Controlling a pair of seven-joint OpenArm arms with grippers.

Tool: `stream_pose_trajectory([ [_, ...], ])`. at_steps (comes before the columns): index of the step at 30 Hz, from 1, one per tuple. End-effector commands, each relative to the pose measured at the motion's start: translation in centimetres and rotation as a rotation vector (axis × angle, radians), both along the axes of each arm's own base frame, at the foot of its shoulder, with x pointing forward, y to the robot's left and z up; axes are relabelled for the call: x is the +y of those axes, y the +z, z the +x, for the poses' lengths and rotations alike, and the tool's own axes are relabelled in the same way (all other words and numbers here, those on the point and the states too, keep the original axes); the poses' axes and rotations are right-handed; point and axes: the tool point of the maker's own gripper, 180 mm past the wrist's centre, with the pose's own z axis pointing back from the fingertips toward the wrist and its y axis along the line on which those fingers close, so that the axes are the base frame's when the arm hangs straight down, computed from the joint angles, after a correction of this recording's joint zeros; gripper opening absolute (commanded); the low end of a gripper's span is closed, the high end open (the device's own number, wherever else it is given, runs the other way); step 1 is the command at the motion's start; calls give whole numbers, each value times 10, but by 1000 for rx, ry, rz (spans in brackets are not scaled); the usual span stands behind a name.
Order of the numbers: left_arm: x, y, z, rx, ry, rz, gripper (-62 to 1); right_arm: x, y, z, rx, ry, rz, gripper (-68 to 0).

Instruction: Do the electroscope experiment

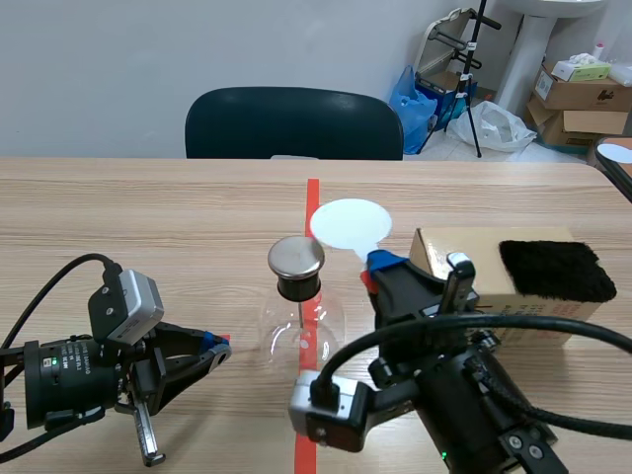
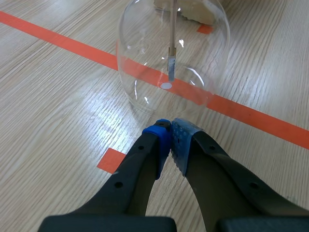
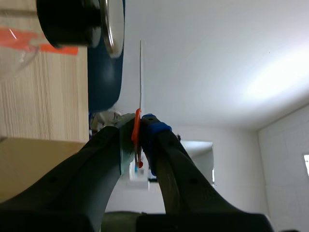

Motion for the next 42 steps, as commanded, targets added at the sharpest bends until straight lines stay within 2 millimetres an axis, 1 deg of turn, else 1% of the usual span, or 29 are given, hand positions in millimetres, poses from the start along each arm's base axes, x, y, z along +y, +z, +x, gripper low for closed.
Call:
stream_pose_trajectory([
  [1, -4, 13, 7, -36, 0, -35, -577, -9, 9, 8, -35, -42, 4, -665],
  [7, -4, 13, 7, -36, 0, -35, -577, -40, 11, 17, -44, -220, 16, -665],
  [13, -4, 13, 7, -36, 0, -35, -577, -63, 13, 20, -51, -350, 24, -665],
  [17, -4, 13, 7, -36, 0, -35, -577, -73, 13, 21, -53, -402, 27, -665],
  [22, -4, 13, 7, -36, 0, -35, -577, -77, 13, 21, -54, -425, 29, -665],
  [26, -4, 13, 7, -36, 0, -35, -577, -77, 13, 21, -54, -423, 29, -665],
  [31, -4, 13, 7, -36, 0, -35, -577, -65, 13, 20, -51, -361, 24, -665],
  [35, -4, 13, 7, -36, 0, -35, -577, -50, 12, 19, -47, -275, 18, -665],
  [42, -4, 13, 7, -36, 0, -35, -577, -16, 9, 10, -38, -80, 5, -665],
])
